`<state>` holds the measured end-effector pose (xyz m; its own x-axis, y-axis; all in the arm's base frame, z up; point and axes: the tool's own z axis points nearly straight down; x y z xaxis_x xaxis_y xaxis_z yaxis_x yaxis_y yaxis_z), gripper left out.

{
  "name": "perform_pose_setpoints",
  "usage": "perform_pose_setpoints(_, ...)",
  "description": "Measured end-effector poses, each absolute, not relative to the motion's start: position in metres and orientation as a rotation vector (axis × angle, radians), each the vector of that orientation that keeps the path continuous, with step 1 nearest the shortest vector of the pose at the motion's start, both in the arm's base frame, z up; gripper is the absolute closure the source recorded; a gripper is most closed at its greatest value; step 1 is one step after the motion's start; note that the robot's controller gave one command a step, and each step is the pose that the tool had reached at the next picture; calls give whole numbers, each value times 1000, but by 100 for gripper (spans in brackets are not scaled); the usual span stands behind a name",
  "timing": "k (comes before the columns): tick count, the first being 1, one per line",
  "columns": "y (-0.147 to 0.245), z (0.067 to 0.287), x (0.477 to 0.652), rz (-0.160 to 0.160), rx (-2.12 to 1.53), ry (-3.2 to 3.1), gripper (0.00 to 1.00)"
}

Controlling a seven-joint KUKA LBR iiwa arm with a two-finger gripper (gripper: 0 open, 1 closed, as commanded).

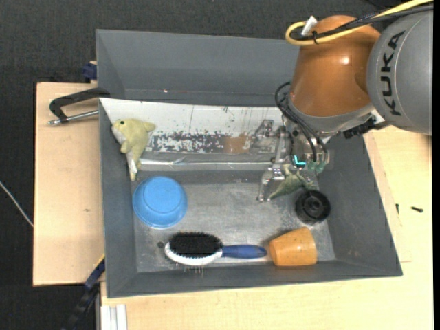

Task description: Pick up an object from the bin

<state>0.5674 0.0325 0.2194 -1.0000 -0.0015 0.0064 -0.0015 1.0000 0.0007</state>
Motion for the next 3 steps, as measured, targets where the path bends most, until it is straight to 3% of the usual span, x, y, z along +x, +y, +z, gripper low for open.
perform_pose_setpoints(1, -53, 143, 517, 4, -21, -3133, 0)
perform_pose_setpoints(2, -61, 74, 576, 0, 240, -3140, 0)
perform_pose_setpoints(3, -60, 75, 576, -1, 241, -3139, 100)
